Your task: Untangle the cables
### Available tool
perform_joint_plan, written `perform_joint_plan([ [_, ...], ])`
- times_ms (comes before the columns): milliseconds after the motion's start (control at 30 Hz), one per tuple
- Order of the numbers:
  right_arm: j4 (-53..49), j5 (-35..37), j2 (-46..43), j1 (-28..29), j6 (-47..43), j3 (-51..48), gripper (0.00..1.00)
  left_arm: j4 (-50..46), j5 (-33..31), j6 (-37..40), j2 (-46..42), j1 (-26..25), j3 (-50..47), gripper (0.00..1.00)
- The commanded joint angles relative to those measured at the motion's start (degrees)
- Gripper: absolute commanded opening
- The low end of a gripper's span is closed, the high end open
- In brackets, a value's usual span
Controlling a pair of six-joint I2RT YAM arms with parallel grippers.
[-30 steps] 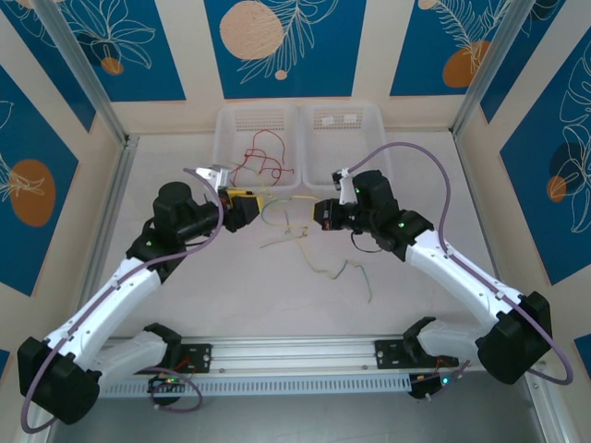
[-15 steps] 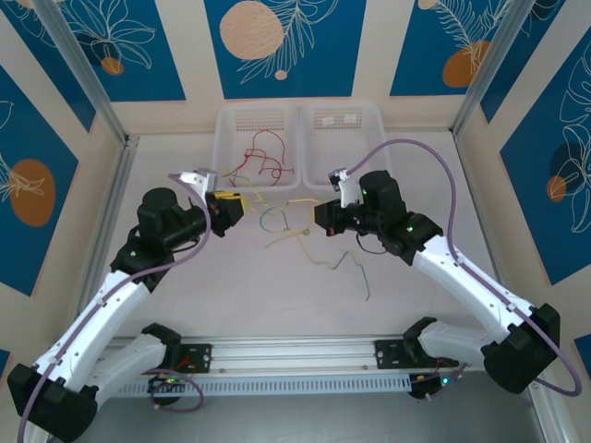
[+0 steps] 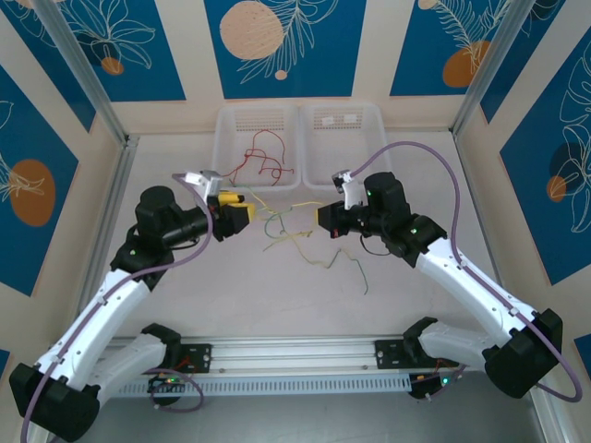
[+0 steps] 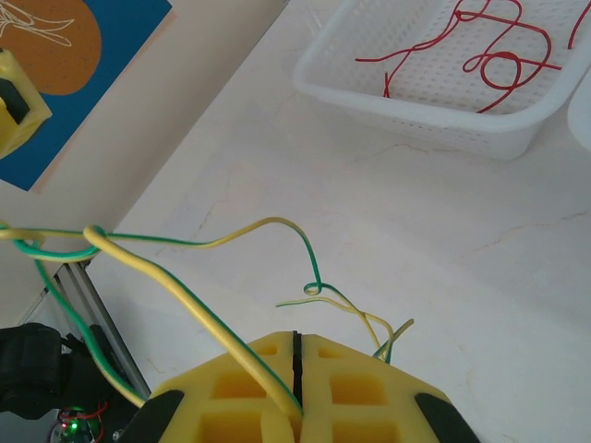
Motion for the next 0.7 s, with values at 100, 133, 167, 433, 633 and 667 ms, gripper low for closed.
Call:
perform_joint_plan([
  [100,-1.18,-0.62,-1.02,-0.75,-3.96,-1.13,0.00,5.87,1.61,-0.46,-2.78,0.73,-1.47,0.50],
  [133,-1.10,-1.23,-1.04,-0.85,-4.12,-1.30,0.00,6.79,1.66,-1.74,-2.00,1.13,-1.59,0.50],
  [167,-0.82,-2.45,-1.12,-0.76,-4.55,-1.34,0.00,8.04,2.03,-3.12,-1.11,1.55,-1.87,0.50],
  [433,3.64,-5.53,-3.41,1.55,-6.14,-3.60,0.00,11.31,3.37,-5.99,5.93,2.51,-0.58,0.63],
  [633,5.49,-4.77,-3.60,1.77,-5.18,-4.44,0.00,7.51,3.45,-5.34,8.04,2.51,2.24,0.74],
  [667,5.69,-4.23,-3.67,1.80,-5.07,-4.48,0.00,7.49,4.08,-5.61,8.69,2.49,2.45,0.75],
])
